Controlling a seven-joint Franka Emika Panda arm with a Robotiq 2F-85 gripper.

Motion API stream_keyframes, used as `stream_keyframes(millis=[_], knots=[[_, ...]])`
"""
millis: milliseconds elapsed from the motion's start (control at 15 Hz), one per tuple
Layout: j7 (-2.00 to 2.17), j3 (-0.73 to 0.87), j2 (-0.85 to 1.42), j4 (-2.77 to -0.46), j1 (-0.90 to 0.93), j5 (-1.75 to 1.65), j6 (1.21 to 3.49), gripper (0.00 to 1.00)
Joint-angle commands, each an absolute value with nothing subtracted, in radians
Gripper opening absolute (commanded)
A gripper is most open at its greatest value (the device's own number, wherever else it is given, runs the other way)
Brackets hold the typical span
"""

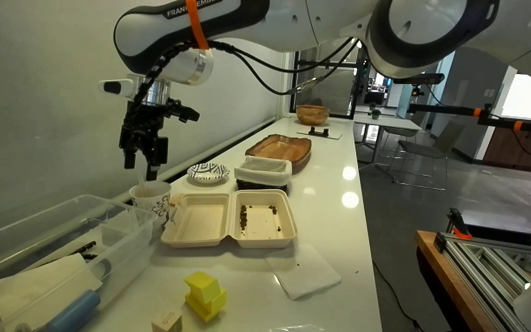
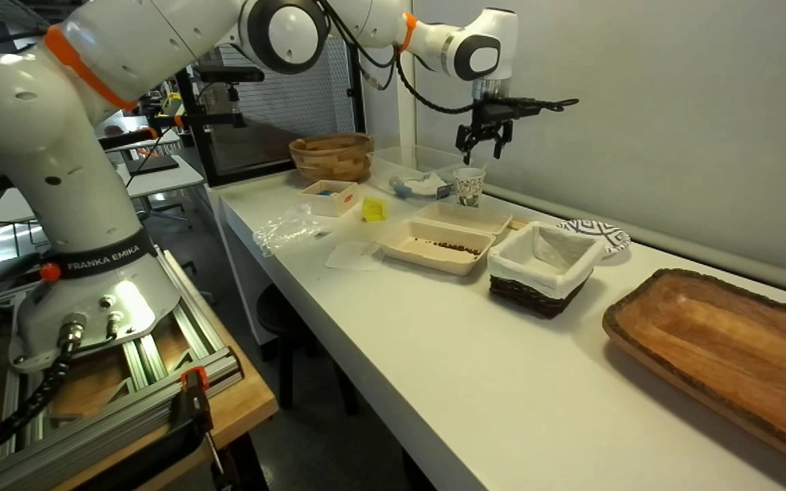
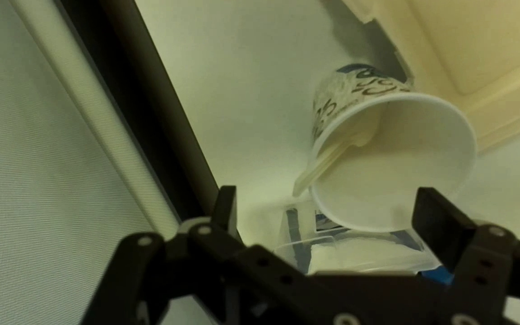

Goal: Stir the contents of the paper cup with the plastic spoon

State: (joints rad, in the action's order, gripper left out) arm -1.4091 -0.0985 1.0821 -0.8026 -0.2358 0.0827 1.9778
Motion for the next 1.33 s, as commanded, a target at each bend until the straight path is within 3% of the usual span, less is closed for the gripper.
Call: stream_keyframes(millis=[0, 67, 267, 600, 800, 1067, 1133, 1267], knots=[[-1.431, -0.122, 1.155, -0.696, -0.244, 0.109, 1.929, 1.00], [-1.422, -0.121, 1.159, -0.689, -0.243, 0.112, 1.917, 0.85], [-1.409, -0.115, 1.164, -0.676, -0.241, 0.109, 1.889, 0.74], [-1.383, -0.094, 1.164, -0.649, -0.236, 0.094, 1.830, 0.83], [-1.364, -0.083, 1.164, -0.639, -0.235, 0.092, 1.785, 0.77], [-1.362, -0.082, 1.169, -0.625, -0.236, 0.096, 1.751, 0.57], [-1.363, -0.083, 1.170, -0.624, -0.236, 0.098, 1.748, 0.62], [-1.365, -0.085, 1.170, -0.624, -0.236, 0.099, 1.746, 0.56]])
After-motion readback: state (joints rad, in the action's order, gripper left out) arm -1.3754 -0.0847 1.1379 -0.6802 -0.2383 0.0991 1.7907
